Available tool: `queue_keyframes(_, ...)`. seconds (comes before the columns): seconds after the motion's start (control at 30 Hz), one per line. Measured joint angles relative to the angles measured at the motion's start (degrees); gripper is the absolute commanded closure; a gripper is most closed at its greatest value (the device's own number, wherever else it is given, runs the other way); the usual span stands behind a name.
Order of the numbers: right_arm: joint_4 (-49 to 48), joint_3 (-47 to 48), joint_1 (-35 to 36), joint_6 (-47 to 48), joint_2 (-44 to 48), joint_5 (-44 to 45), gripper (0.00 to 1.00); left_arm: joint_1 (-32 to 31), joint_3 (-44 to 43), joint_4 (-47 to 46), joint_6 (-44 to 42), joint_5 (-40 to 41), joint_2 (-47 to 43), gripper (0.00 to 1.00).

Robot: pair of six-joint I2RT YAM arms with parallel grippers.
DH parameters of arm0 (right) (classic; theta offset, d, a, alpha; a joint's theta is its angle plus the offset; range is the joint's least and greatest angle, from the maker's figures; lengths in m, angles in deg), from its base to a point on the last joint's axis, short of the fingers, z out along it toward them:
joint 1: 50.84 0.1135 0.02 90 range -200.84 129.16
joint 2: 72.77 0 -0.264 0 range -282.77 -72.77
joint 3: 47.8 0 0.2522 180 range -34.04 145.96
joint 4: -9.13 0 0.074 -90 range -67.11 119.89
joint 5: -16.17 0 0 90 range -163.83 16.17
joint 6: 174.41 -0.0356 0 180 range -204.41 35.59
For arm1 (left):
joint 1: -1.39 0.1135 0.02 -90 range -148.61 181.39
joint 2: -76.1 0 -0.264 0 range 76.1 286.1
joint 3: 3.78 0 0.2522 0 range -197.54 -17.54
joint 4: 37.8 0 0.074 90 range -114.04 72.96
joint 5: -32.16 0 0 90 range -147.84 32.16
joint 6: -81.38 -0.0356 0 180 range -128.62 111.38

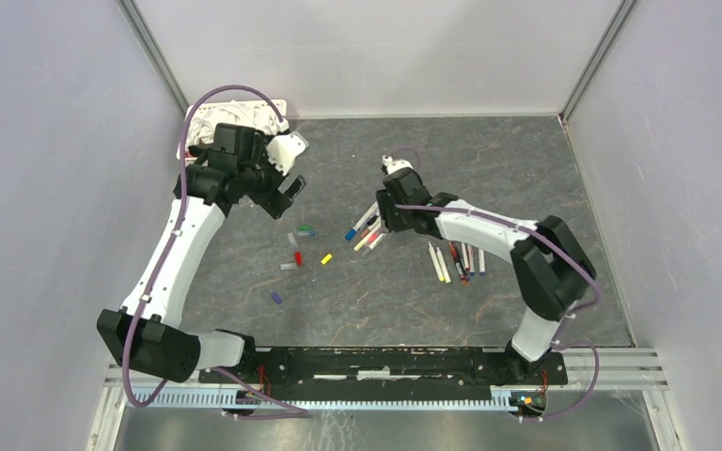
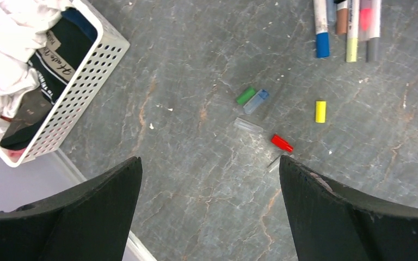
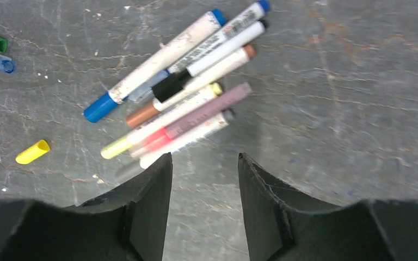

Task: Open the pen caps
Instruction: Pick up the pen from the center of the board.

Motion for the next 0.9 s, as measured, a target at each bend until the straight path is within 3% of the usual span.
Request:
queue_keyframes(0.27, 1.25, 6.73, 4.15, -2.67, -9.01, 1.03, 0.54, 0.0, 2.71, 1.7, -0.02, -2.91, -1.88, 0.0)
queue_keyframes(0.9, 0.92, 4.5, 5.4, -6.12, -11.19, 6.88, 0.55, 0.0, 3.89, 3.08, -0.02, -4.59, -1.88, 0.0)
